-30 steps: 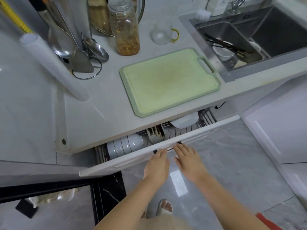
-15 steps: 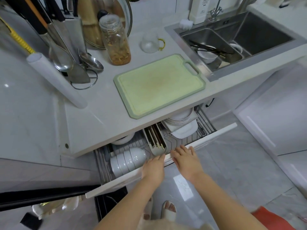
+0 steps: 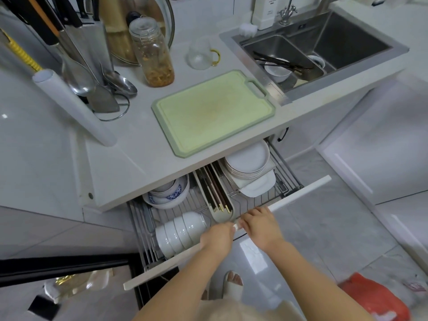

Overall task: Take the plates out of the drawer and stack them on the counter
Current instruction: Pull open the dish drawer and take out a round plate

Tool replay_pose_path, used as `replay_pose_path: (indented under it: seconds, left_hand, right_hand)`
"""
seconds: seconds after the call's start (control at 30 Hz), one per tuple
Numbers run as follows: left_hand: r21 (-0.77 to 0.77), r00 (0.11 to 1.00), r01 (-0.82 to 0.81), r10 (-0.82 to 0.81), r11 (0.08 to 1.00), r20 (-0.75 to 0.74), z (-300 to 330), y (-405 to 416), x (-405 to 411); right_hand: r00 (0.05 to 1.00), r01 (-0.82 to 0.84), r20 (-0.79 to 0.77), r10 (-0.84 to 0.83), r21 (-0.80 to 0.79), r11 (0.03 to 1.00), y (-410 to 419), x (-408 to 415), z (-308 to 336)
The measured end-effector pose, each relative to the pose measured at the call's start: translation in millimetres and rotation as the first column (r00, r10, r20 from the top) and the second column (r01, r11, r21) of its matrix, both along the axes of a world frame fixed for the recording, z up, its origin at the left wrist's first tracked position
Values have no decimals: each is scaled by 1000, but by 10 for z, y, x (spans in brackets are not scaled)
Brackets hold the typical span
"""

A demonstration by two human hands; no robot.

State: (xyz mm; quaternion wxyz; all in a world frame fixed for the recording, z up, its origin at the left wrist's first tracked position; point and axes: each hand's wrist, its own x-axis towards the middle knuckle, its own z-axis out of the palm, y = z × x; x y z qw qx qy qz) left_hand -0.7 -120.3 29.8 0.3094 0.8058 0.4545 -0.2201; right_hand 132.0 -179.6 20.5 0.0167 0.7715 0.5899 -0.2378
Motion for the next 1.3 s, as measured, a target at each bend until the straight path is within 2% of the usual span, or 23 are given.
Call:
replay_pose_path:
  seconds: [0.17,0.4,0.63,0.73,0.9,1.1,1.3]
  left_hand:
    - [-11,997,-63,63,998,50,-24,-190,-50]
    - [-105,957,-255,267,961,116,-113,-395,-177]
    - [-167,969,-211,229,963,98,-179,-570,-187]
    - [-213,964,-219,245,952,104,-211,-576,-199]
    - [-329,930,-281,341,901,138,-255,-496,-198]
    - [-393,937,-253,325,884,126,-293,-418,-164]
    - [-541,874,-348,474,766,109,-261,-187,63]
  right_hand:
    - [998,34,-50,-33,7,999,-238,29,-71]
    - [981,149,-128,-147,2,989,-545,64,-127]
    - [984,135,-115,-139,-47,990,-817,107,-127]
    - [978,163,-132,-162,-9,987,-866,80,-123]
    - [963,230,-146,-226,13,973,-830,56,-130]
    - [952,268,-152,-265,2,963,-792,60,-134]
    - [955,247,-146,-258,-90,965,-616,231,-122]
